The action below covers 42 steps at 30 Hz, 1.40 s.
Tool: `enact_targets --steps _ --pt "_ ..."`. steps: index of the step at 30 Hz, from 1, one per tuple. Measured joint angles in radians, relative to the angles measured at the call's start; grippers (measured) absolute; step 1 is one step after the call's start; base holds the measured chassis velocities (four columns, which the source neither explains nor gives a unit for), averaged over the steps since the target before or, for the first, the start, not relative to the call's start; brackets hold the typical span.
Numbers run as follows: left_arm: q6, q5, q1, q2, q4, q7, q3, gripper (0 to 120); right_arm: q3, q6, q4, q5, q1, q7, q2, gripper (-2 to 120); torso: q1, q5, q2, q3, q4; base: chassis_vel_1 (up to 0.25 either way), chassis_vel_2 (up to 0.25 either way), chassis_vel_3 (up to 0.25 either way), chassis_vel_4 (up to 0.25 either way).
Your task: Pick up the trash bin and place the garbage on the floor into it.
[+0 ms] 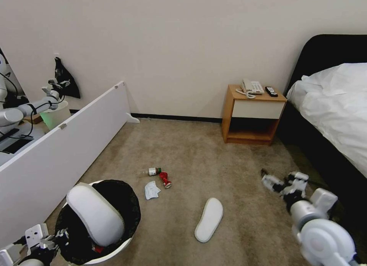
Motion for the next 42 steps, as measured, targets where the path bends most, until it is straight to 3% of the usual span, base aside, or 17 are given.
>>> enact_targets --steps 2,16,33,42 --pt "0.000 0.004 -0.001 -0.001 0.005 0.004 0.003 2 -0.058 -0.050 -0.017 0.043 0.002 0.050 0.009 99 0.000 -0.0002 0.000 0.000 0.0000 0.000 0.000 0.000 0.000" --pt "0.000 0.014 -0.008 -0.004 0.022 0.012 0.008 2 -0.260 -0.145 -0.152 0.104 0.081 0.136 0.069 99 0.000 0.0001 0.000 0.000 -0.0001 0.000 0.000 0.000 0.000" --pt "0.000 0.025 -0.026 -0.009 0.051 0.019 0.017 2 -0.487 -0.158 -0.333 0.097 0.295 0.163 0.187 99 0.000 -0.0001 0.000 0.000 0.0000 0.000 0.000 0.000 0.000" --pt "0.000 0.025 -0.030 -0.009 0.057 0.022 0.017 2 -0.555 -0.147 -0.512 0.076 0.390 0.159 0.296 99 0.000 0.0000 0.000 0.000 0.0000 0.000 0.000 0.000 0.000"
